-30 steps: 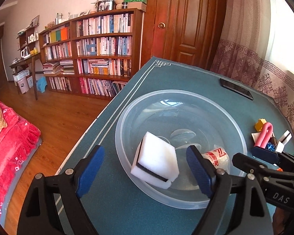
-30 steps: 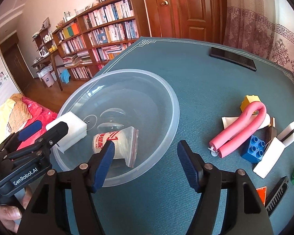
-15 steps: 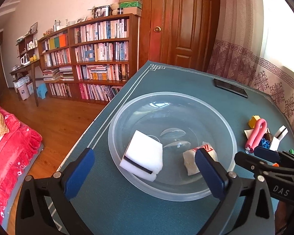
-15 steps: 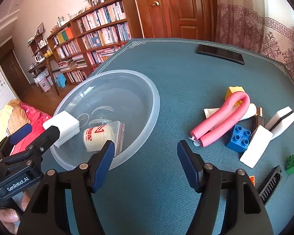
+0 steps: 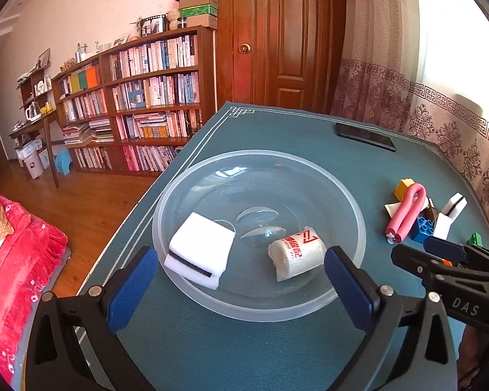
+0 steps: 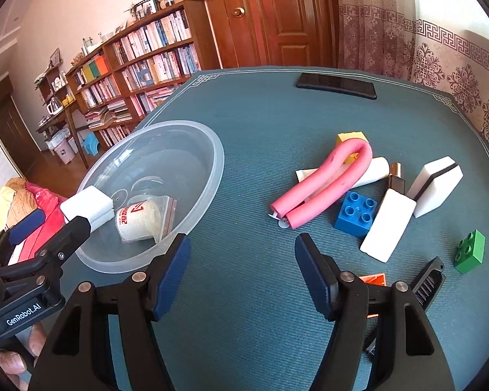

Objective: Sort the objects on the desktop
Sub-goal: 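Withdraw both tools from the bowl and move toward the remaining bricks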

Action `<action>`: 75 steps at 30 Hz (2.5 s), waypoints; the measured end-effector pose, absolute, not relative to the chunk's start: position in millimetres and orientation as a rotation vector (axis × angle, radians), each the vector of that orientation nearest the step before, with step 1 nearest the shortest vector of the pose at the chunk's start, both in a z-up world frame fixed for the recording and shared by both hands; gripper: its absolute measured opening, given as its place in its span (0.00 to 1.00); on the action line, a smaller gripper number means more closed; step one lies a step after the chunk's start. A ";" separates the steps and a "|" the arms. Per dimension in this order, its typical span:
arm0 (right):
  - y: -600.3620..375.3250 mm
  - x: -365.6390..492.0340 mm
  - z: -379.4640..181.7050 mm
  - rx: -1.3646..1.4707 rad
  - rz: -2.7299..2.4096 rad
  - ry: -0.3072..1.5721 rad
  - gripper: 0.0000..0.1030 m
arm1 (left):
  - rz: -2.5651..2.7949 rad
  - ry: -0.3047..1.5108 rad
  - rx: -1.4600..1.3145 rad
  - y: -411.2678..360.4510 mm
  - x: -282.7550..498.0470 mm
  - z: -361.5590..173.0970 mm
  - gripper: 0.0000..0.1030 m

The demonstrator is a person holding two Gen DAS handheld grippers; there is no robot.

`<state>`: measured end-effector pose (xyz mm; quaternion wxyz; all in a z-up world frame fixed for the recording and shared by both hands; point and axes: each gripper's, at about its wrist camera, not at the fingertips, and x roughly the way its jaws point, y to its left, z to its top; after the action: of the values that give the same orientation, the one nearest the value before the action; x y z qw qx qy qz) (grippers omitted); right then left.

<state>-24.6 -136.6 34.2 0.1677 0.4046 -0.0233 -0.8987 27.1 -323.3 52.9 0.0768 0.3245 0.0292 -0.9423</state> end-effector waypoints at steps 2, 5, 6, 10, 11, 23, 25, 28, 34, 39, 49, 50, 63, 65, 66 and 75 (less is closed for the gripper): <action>-130.9 -22.4 34.3 1.144 -2.557 -0.084 0.74 | -2.830 0.076 0.972 -317.8 27.5 54.3 1.00; -123.8 -19.7 35.2 1.141 -2.566 -0.093 0.74 | -2.839 0.061 0.974 -310.3 27.8 55.7 1.00; -121.0 -19.0 35.3 1.141 -2.569 -0.095 0.74 | -2.843 0.056 0.975 -307.9 28.2 55.9 1.00; -109.8 -14.7 36.3 1.134 -2.585 -0.111 0.74 | -2.860 0.028 0.981 -295.8 30.0 57.2 1.00; -107.0 -13.6 36.9 1.132 -2.590 -0.114 0.74 | -2.864 0.020 0.984 -292.8 30.2 57.5 1.00; -50.6 6.1 33.4 1.152 -2.676 -0.172 0.74 | -2.934 -0.059 1.015 -250.9 33.1 59.7 1.00; -39.6 10.4 32.3 1.155 -2.691 -0.187 0.74 | -2.944 -0.074 1.027 -244.0 32.6 58.5 1.00; -26.8 15.5 30.9 1.161 -2.709 -0.202 0.74 | -2.960 -0.091 1.043 -233.5 32.8 56.2 1.00; -6.6 20.7 24.9 1.186 -2.738 -0.221 0.74 | -2.986 -0.101 1.093 -216.1 31.6 52.4 1.00; 0.7 19.6 27.9 1.189 -2.769 -0.219 0.74 | -3.008 -0.116 1.121 -202.0 31.9 48.6 1.00; 18.4 20.9 17.1 1.250 -2.790 -0.226 0.74 | -3.030 -0.149 1.199 -180.0 27.1 39.1 1.00; 21.3 21.5 16.7 1.253 -2.796 -0.230 0.74 | -3.033 -0.145 1.210 -178.5 26.1 38.2 1.00; 48.6 21.8 9.5 1.298 -2.834 -0.269 0.74 | -3.065 -0.132 1.313 -148.5 11.0 31.7 1.00; 51.2 22.0 8.5 1.302 -2.834 -0.272 0.74 | -3.066 -0.132 1.323 -145.0 7.6 30.9 1.00; 52.1 21.7 8.3 1.303 -2.834 -0.273 0.74 | -3.065 -0.130 1.329 -143.2 5.6 30.5 1.00; 58.1 20.0 6.8 1.310 -2.837 -0.291 0.74 | -3.054 -0.132 1.372 -129.7 -7.9 23.7 1.00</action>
<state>20.0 58.1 6.8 0.0014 0.4175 -0.0926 -0.9039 -7.9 -129.7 23.7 -0.1044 0.4073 -0.0392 -0.9065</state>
